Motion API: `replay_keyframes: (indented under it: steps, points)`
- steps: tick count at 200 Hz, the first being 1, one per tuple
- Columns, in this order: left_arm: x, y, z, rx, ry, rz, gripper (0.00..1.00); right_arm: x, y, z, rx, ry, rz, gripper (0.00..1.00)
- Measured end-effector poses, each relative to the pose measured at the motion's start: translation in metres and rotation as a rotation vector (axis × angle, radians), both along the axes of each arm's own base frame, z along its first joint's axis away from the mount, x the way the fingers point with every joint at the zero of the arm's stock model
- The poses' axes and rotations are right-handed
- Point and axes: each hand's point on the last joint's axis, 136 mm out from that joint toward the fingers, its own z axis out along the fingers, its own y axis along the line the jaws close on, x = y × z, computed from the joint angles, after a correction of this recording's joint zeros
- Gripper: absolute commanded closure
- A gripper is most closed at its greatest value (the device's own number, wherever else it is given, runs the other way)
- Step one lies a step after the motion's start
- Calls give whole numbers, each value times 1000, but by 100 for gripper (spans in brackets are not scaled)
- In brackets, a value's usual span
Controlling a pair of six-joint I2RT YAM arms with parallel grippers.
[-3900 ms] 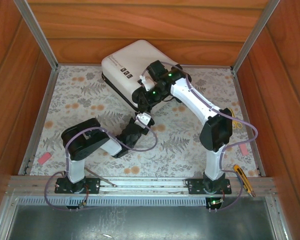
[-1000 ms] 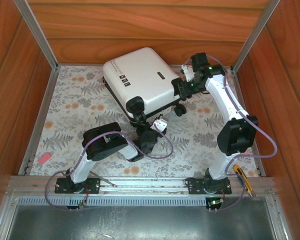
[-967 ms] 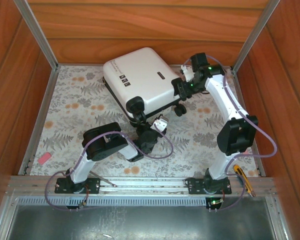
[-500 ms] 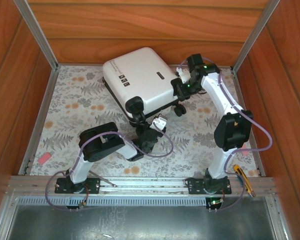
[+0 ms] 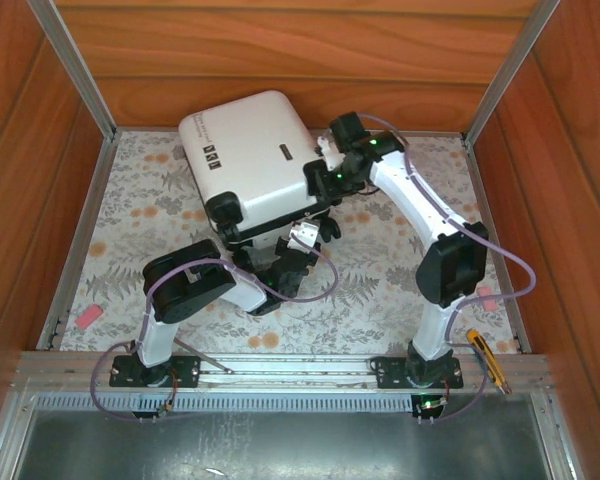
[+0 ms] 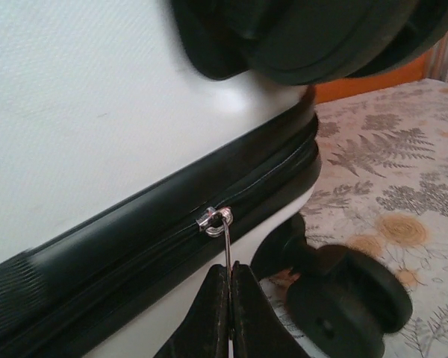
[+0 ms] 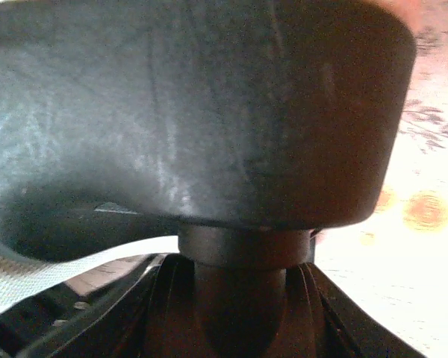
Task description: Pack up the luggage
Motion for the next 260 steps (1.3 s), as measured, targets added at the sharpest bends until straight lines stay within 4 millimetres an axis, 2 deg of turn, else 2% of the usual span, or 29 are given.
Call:
replay_keyframes:
  steps: [25, 47, 113, 125, 140, 147, 151, 157, 161, 166, 179, 182, 184, 201, 213, 225, 243, 260]
  points:
    - [3, -1, 3, 6, -14, 14, 100, -8, 35, -4, 65, 85, 1, 100]
    - [9, -1, -3, 30, -40, 59, 100, -23, 63, -9, 114, 187, -1, 100]
    - [26, 8, -10, 66, -103, 301, 100, -39, 96, -9, 152, 255, -66, 99]
    - [27, 10, -11, 65, -107, 330, 100, -42, 101, -9, 158, 250, -78, 89]
    - [28, 12, -12, 60, -109, 355, 100, -46, 105, -9, 164, 245, -91, 60]
    - [28, 11, -12, 59, -109, 358, 87, -48, 105, -9, 166, 244, -96, 50]
    - [28, 11, -13, 58, -110, 358, 75, -48, 105, -8, 168, 241, -94, 45]
    - [29, 8, -13, 62, -110, 345, 46, -50, 106, -8, 171, 238, -84, 41]
    - [29, 0, -13, 66, -111, 301, 33, -53, 108, -7, 174, 236, -71, 39]
    - [29, -9, -14, 70, -111, 255, 26, -57, 112, -6, 176, 230, -45, 36]
    - [19, -37, -17, 84, -109, 129, 15, -75, 126, -4, 173, 218, 32, 31]
    - [16, -42, -18, 85, -108, 106, 4, -80, 129, -3, 171, 219, 45, 31]
    - [13, -45, -18, 87, -108, 89, 1, -84, 131, -3, 169, 217, 62, 30]
    - [-4, -64, -23, 103, -96, -27, 0, -110, 143, 7, 167, 196, 162, 27]
    - [-15, -69, -24, 125, -82, -97, 0, -125, 147, 25, 186, 156, 227, 27]
    - [-23, -68, -19, 135, -70, -143, 0, -131, 142, 47, 216, 99, 264, 27]
    - [-33, -63, -2, 140, -54, -178, 0, -126, 115, 82, 258, -9, 254, 28]
    - [-44, -64, 19, 148, -32, -212, 0, -112, 79, 100, 291, -99, 193, 30]
